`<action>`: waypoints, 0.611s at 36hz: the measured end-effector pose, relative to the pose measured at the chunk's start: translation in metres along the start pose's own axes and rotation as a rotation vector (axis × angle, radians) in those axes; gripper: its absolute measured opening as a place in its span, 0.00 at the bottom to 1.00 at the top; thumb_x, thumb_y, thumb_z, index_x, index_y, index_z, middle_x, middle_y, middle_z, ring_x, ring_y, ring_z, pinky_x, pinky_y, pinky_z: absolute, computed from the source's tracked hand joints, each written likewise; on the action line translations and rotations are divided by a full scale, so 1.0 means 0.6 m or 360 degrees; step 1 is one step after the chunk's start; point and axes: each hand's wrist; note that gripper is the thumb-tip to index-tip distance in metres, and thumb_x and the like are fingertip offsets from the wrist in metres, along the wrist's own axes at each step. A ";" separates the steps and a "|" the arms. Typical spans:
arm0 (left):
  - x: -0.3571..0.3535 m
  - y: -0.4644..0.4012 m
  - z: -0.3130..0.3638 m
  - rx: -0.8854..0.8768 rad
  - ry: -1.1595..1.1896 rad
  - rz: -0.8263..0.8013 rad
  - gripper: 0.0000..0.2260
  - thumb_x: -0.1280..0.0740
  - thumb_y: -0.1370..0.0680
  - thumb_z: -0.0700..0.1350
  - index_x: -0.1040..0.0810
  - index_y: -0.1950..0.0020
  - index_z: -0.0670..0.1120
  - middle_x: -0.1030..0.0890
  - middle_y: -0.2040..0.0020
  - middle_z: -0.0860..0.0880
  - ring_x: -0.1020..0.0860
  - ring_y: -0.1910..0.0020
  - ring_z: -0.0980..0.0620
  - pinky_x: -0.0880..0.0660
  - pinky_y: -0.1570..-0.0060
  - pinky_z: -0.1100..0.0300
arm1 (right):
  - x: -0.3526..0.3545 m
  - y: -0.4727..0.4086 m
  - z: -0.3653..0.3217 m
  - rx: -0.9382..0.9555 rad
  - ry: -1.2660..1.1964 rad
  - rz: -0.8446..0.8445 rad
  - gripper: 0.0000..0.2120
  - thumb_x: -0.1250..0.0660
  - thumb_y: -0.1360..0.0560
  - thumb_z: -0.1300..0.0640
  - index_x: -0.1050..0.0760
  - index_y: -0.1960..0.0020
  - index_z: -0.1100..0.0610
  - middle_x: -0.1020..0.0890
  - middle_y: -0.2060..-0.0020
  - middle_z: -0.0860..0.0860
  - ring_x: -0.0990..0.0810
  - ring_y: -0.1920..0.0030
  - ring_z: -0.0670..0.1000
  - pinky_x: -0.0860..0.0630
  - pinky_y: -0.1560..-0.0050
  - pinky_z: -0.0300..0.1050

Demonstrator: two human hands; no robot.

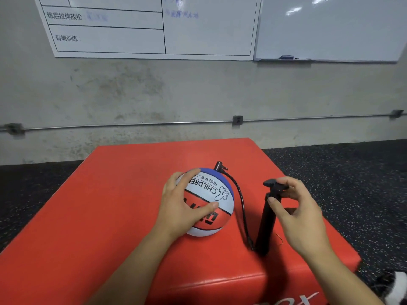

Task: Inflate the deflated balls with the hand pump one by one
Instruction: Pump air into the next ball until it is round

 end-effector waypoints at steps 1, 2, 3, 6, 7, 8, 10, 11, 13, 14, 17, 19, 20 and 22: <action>0.000 0.000 0.000 -0.0019 -0.0029 0.0059 0.41 0.23 0.39 0.70 0.28 0.27 0.67 0.32 0.29 0.55 0.32 0.27 0.53 0.32 0.26 0.50 | 0.002 0.001 0.002 0.0004 0.0012 0.0003 0.24 0.27 0.24 0.69 0.26 0.45 0.40 0.15 0.46 0.37 0.19 0.46 0.43 0.23 0.58 0.44; 0.000 0.000 0.000 -0.0035 -0.0063 0.0123 0.41 0.23 0.39 0.70 0.28 0.27 0.66 0.33 0.28 0.55 0.33 0.27 0.52 0.34 0.25 0.53 | 0.004 0.001 0.004 0.0008 0.0024 0.0006 0.24 0.27 0.24 0.69 0.26 0.44 0.41 0.15 0.45 0.38 0.19 0.45 0.43 0.23 0.59 0.42; 0.000 0.000 -0.002 -0.0049 -0.0101 0.0177 0.41 0.24 0.39 0.70 0.27 0.27 0.64 0.34 0.27 0.54 0.34 0.26 0.52 0.35 0.26 0.55 | 0.007 0.001 0.007 0.0010 0.0035 0.0009 0.23 0.27 0.24 0.69 0.26 0.44 0.42 0.15 0.45 0.39 0.19 0.45 0.44 0.24 0.60 0.40; 0.000 0.000 -0.010 -0.0108 -0.0211 0.0190 0.42 0.25 0.39 0.73 0.27 0.27 0.61 0.35 0.25 0.52 0.36 0.25 0.49 0.36 0.27 0.52 | 0.015 0.000 0.014 0.0007 0.0064 0.0013 0.22 0.26 0.24 0.68 0.26 0.42 0.44 0.15 0.44 0.40 0.18 0.43 0.44 0.25 0.61 0.36; 0.000 0.000 -0.012 -0.0123 -0.0228 0.0172 0.42 0.25 0.39 0.73 0.26 0.27 0.61 0.35 0.26 0.52 0.36 0.25 0.49 0.35 0.26 0.50 | 0.018 0.000 0.016 0.0003 0.0070 0.0014 0.22 0.26 0.24 0.68 0.26 0.42 0.45 0.15 0.44 0.39 0.18 0.43 0.43 0.26 0.60 0.35; 0.001 -0.002 -0.014 -0.0126 -0.0231 0.0170 0.41 0.25 0.38 0.73 0.26 0.27 0.61 0.35 0.27 0.52 0.35 0.26 0.49 0.34 0.26 0.48 | 0.020 0.000 0.017 -0.0003 0.0072 0.0015 0.22 0.26 0.24 0.68 0.26 0.42 0.45 0.15 0.44 0.39 0.18 0.43 0.42 0.26 0.60 0.33; 0.004 -0.005 -0.012 -0.0099 -0.0221 0.0190 0.42 0.26 0.38 0.73 0.27 0.26 0.62 0.35 0.30 0.53 0.35 0.28 0.51 0.33 0.27 0.49 | 0.024 -0.001 0.020 -0.0021 0.0066 0.0019 0.21 0.26 0.24 0.68 0.27 0.42 0.46 0.15 0.44 0.39 0.18 0.43 0.40 0.27 0.58 0.31; 0.005 -0.006 -0.011 -0.0071 -0.0217 0.0186 0.43 0.27 0.38 0.74 0.29 0.25 0.63 0.36 0.29 0.53 0.36 0.28 0.51 0.35 0.27 0.51 | 0.026 -0.001 0.022 -0.0035 0.0058 0.0017 0.21 0.26 0.24 0.68 0.27 0.42 0.46 0.15 0.44 0.39 0.18 0.43 0.40 0.27 0.57 0.30; 0.006 -0.007 -0.010 0.0001 -0.0202 0.0140 0.47 0.27 0.39 0.75 0.34 0.21 0.66 0.38 0.25 0.51 0.38 0.24 0.50 0.37 0.26 0.53 | 0.029 -0.002 0.025 -0.0053 0.0049 0.0009 0.21 0.26 0.24 0.67 0.27 0.42 0.45 0.15 0.44 0.38 0.18 0.42 0.40 0.27 0.57 0.31; 0.006 -0.007 -0.010 0.0028 -0.0200 0.0114 0.47 0.28 0.39 0.75 0.35 0.21 0.66 0.38 0.23 0.51 0.39 0.23 0.50 0.37 0.25 0.52 | 0.029 -0.003 0.027 -0.0061 0.0044 0.0006 0.21 0.26 0.24 0.67 0.28 0.42 0.45 0.15 0.43 0.38 0.18 0.42 0.40 0.26 0.57 0.32; 0.008 -0.009 -0.011 0.0016 -0.0201 0.0093 0.44 0.27 0.38 0.73 0.30 0.23 0.64 0.34 0.26 0.52 0.34 0.25 0.50 0.34 0.25 0.49 | 0.029 -0.004 0.034 -0.0100 0.0018 0.0005 0.24 0.26 0.24 0.67 0.28 0.40 0.43 0.16 0.42 0.39 0.17 0.42 0.43 0.22 0.54 0.37; 0.010 -0.008 -0.010 -0.0022 -0.0189 0.0105 0.42 0.26 0.38 0.72 0.28 0.25 0.63 0.33 0.28 0.52 0.33 0.27 0.49 0.33 0.26 0.50 | 0.026 -0.003 0.041 -0.0141 0.0014 -0.0004 0.27 0.25 0.25 0.66 0.29 0.37 0.41 0.16 0.41 0.39 0.16 0.42 0.44 0.21 0.50 0.40; 0.012 -0.006 -0.010 -0.0036 -0.0187 0.0113 0.41 0.26 0.38 0.71 0.27 0.25 0.62 0.33 0.29 0.52 0.32 0.28 0.49 0.33 0.27 0.51 | 0.023 -0.002 0.045 -0.0165 0.0018 -0.0011 0.30 0.24 0.25 0.67 0.30 0.35 0.40 0.17 0.40 0.39 0.17 0.42 0.44 0.21 0.49 0.41; 0.017 -0.002 -0.012 -0.0051 -0.0172 0.0131 0.41 0.25 0.38 0.69 0.27 0.26 0.62 0.32 0.30 0.53 0.31 0.29 0.50 0.32 0.27 0.51 | 0.016 -0.001 0.058 -0.0206 0.0043 -0.0024 0.35 0.24 0.25 0.67 0.32 0.28 0.40 0.19 0.39 0.37 0.18 0.41 0.44 0.20 0.44 0.46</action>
Point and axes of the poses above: each hand's wrist, its own y-axis away from the middle knuckle, its own x-axis out of the back of the hand, z = x × y
